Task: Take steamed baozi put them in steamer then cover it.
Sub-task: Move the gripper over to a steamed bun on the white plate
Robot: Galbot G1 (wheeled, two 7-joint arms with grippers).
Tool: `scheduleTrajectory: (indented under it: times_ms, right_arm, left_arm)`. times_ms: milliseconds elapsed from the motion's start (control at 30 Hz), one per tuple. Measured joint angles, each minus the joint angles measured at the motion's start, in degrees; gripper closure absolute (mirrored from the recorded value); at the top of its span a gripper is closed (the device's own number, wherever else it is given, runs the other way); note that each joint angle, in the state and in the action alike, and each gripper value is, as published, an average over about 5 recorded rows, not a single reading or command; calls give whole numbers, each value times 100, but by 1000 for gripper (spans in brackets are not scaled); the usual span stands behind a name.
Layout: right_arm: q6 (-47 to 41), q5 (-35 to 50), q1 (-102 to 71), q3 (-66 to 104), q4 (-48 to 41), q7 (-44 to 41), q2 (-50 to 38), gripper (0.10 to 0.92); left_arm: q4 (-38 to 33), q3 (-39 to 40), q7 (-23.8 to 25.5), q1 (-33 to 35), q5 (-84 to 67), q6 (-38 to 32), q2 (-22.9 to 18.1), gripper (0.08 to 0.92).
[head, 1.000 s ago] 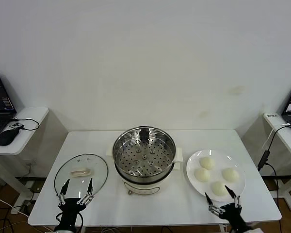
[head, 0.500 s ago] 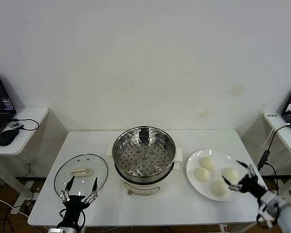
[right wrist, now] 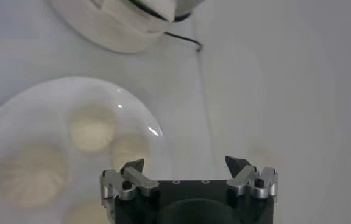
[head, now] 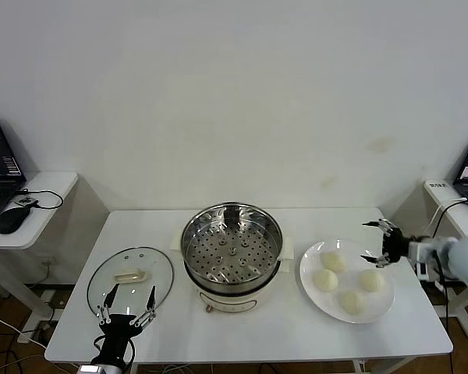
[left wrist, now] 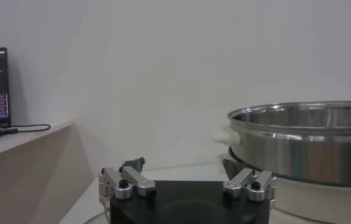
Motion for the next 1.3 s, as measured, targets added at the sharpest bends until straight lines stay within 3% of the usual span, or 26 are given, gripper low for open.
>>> scheduleTrajectory:
  times_ms: [433, 1300]
  right_arm:
    - [-28, -198, 2029, -2757, -1016, -530, 427, 203]
    - [-147, -531, 2440, -3539, -2343, -628, 1655, 203]
  left_arm:
    - [31, -96, 12, -2, 15, 61, 27, 177]
    - [42, -171, 29, -1, 5, 69, 77, 177]
